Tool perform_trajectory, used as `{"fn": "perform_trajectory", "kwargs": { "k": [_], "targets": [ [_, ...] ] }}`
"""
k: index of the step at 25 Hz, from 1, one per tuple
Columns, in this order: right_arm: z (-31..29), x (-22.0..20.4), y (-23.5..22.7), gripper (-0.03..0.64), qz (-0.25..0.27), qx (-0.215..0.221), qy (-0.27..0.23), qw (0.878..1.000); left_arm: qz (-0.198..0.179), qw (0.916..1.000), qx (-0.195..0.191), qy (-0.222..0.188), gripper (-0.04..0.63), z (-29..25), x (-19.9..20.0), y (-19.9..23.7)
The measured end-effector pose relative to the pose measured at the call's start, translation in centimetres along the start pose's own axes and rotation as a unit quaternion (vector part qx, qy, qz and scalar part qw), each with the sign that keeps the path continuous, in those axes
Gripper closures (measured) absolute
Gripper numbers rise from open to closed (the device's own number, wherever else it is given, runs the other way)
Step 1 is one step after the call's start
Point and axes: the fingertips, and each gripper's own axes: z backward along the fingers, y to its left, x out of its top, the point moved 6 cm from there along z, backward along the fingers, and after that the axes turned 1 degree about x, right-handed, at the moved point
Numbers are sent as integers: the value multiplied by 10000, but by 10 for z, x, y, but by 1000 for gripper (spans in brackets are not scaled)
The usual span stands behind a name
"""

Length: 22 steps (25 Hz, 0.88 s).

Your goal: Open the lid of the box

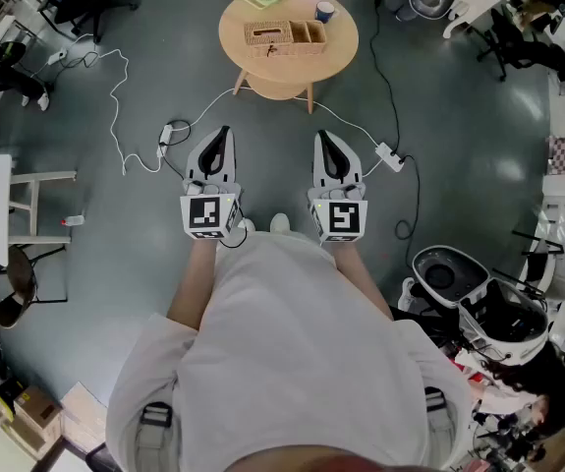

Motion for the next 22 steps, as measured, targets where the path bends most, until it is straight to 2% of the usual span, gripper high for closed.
{"fn": "perform_trajectory", "kwargs": {
  "k": [13,22],
  "targets": [
    [-7,0,-9,620,-27,134,-113,9998,-68,10000,7,11,601,-12,2,-11],
    [-22,-30,-25,620,-132,277,44,9995,-129,9997,173,118,601,-22,-4,-18]
  ]
}}
